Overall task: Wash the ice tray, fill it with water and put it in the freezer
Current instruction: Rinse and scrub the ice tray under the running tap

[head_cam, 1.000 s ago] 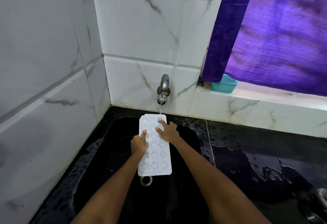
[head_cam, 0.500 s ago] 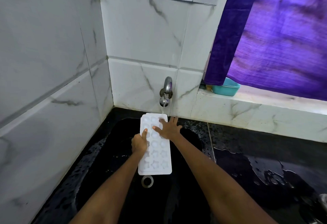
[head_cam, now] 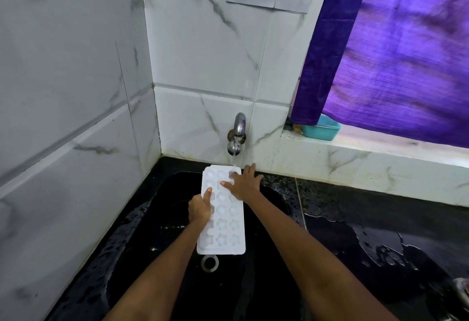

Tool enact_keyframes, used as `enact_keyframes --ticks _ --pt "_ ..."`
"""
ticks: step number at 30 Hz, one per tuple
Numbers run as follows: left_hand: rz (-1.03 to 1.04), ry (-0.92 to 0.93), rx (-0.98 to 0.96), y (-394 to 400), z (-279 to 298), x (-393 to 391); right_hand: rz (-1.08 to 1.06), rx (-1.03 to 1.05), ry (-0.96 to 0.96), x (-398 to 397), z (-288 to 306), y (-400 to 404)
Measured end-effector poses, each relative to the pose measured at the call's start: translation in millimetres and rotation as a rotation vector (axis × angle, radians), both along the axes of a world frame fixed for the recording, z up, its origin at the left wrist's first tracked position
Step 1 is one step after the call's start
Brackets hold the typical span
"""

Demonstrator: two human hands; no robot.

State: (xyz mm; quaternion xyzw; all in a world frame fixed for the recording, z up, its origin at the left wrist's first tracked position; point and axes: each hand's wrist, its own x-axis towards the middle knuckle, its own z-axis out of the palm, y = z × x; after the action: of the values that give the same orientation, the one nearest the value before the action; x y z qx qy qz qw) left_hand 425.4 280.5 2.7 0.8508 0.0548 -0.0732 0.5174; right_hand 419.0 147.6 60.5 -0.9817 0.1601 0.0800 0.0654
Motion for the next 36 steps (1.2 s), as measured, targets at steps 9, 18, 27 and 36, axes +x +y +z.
enact_keyframes --ticks 9,18,27,36 --pt "0.102 0.041 -0.084 -4.4 19.5 16.1 0.124 0.052 -0.166 -11.4 -6.7 -10.6" --pt "0.037 0.041 -0.037 -14.5 17.6 13.6 0.034 0.162 -0.039 -8.3 0.1 -18.2" --pt "0.031 0.044 -0.052 -24.3 24.8 14.3 0.046 0.031 -0.035 -7.3 4.0 -21.6" --pt "0.002 0.011 0.007 -21.7 26.8 18.1 0.015 0.004 0.004 -6.6 13.3 -23.9"
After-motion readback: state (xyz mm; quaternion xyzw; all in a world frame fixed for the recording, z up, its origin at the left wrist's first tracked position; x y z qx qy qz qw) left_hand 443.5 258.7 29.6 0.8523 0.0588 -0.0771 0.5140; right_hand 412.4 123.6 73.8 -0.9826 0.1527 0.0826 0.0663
